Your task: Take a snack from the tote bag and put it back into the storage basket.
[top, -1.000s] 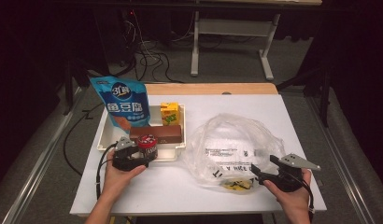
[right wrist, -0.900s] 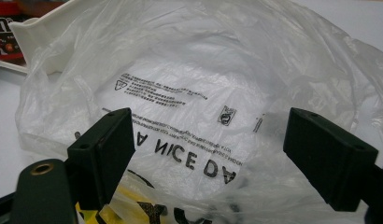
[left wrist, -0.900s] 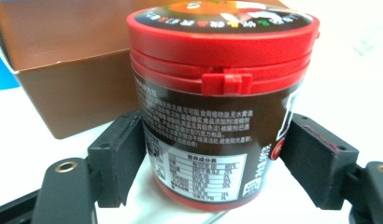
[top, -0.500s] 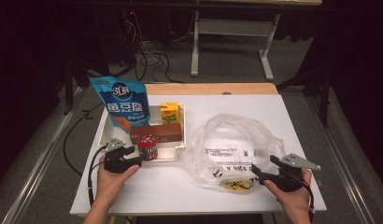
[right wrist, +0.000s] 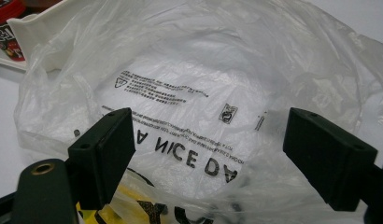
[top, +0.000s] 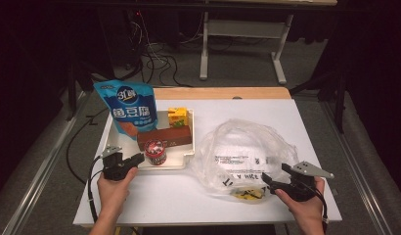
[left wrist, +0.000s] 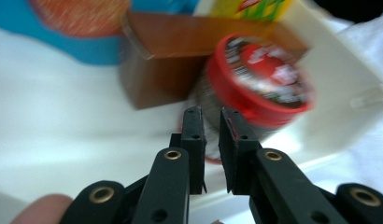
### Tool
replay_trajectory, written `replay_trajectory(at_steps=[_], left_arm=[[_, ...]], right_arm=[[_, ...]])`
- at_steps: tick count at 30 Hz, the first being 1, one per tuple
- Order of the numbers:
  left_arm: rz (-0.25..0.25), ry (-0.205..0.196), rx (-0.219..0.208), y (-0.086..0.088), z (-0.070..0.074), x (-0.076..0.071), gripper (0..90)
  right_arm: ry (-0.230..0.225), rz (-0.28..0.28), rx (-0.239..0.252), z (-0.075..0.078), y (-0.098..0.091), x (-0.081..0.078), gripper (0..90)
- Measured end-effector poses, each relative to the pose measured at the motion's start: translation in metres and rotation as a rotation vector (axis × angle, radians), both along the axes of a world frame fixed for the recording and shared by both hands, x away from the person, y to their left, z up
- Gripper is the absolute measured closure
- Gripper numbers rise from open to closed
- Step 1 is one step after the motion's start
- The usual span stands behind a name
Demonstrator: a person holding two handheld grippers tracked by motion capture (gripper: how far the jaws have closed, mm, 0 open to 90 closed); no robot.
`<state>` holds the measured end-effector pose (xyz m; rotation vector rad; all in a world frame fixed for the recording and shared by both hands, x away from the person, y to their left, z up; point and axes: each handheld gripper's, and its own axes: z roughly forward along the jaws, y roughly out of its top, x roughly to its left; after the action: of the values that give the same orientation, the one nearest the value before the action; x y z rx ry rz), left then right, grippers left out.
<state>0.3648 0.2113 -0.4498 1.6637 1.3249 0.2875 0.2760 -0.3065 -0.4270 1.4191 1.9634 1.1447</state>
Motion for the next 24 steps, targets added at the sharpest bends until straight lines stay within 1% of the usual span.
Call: replay_trajectory(at_steps=[1, 2, 3, 5, 6, 7, 8, 10, 11, 12, 13, 14, 15, 16, 17, 18, 20, 24], left_arm=[[0.000, 0.000, 0.000, 0.000, 0.000, 0.000, 78.6], [-0.009, -0.012, 0.003, -0.001, 0.002, -0.002, 78.6], [-0.017, -0.025, 0.008, -0.003, 0.004, -0.005, 75.9], [-0.029, -0.032, 0.009, -0.006, 0.005, -0.008, 71.8], [-0.037, -0.042, 0.034, -0.010, 0.005, -0.009, 69.0], [-0.037, -0.042, 0.034, -0.010, 0.005, -0.009, 69.3], [-0.036, -0.046, 0.060, -0.013, 0.004, -0.009, 69.3], [-0.008, -0.038, 0.112, -0.019, 0.002, -0.007, 75.4], [0.005, -0.030, 0.101, -0.020, 0.000, -0.005, 81.0], [0.018, -0.028, 0.100, -0.020, 0.001, -0.004, 83.5], [0.018, -0.028, 0.100, -0.020, 0.001, -0.004, 84.0], [0.041, -0.034, 0.115, -0.019, 0.001, -0.003, 84.6], [0.041, -0.034, 0.115, -0.019, 0.001, -0.003, 86.8], [0.060, -0.034, 0.112, -0.016, 0.000, 0.000, 90.0], [0.060, -0.034, 0.112, -0.016, 0.000, 0.000, 90.0], [0.056, -0.026, 0.090, -0.014, -0.002, 0.003, 90.0], [0.053, -0.019, 0.090, -0.015, -0.005, 0.006, 90.0], [0.057, -0.016, 0.092, -0.016, -0.005, 0.004, 90.0]], right_arm=[[0.000, 0.000, 0.000, 0.000, 0.000, 0.000, 17.2], [0.001, -0.003, 0.003, 0.000, 0.000, 0.000, 17.2], [0.000, -0.003, 0.001, 0.000, -0.001, 0.000, 17.2], [0.003, -0.005, 0.003, 0.000, -0.002, 0.000, 17.3], [0.005, -0.007, 0.002, -0.001, -0.001, 0.000, 17.3], [0.005, -0.007, 0.002, -0.001, -0.001, 0.000, 17.3], [0.003, -0.004, 0.000, -0.001, -0.001, 0.001, 17.4], [0.007, -0.005, 0.000, -0.001, 0.000, 0.000, 17.4], [0.006, -0.003, -0.004, -0.001, 0.000, 0.001, 17.4], [0.006, -0.001, -0.005, -0.002, 0.000, 0.001, 17.4], [0.006, -0.001, -0.005, -0.002, 0.000, 0.001, 17.4], [0.008, -0.002, -0.005, -0.002, 0.001, 0.001, 17.5], [0.008, -0.002, -0.005, -0.002, 0.001, 0.001, 17.5], [0.009, -0.001, -0.006, -0.002, 0.001, 0.001, 17.5], [0.009, -0.001, -0.006, -0.002, 0.001, 0.001, 17.5], [0.009, 0.000, -0.006, -0.002, 0.002, 0.002, 17.5], [0.011, 0.002, -0.007, -0.003, 0.002, 0.002, 17.5], [0.009, 0.004, -0.008, -0.003, 0.002, 0.002, 17.5]])
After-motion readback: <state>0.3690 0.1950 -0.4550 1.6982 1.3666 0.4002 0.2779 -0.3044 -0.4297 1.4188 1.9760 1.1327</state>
